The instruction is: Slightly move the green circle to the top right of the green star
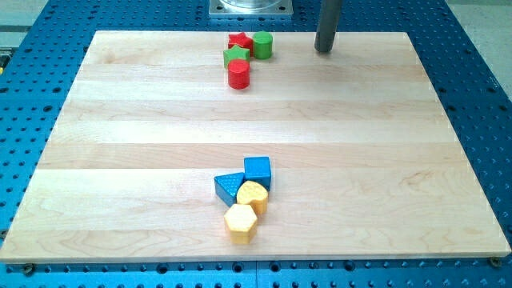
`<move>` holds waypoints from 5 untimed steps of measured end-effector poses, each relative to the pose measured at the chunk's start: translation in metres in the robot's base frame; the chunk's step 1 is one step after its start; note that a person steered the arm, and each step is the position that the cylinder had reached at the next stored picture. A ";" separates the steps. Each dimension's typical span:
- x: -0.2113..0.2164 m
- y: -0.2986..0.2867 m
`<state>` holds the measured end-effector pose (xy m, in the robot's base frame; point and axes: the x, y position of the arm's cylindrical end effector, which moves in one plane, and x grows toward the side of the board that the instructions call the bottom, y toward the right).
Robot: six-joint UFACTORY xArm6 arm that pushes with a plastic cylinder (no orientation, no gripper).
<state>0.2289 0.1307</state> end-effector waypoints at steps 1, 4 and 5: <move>-0.006 0.000; -0.006 -0.036; -0.006 -0.068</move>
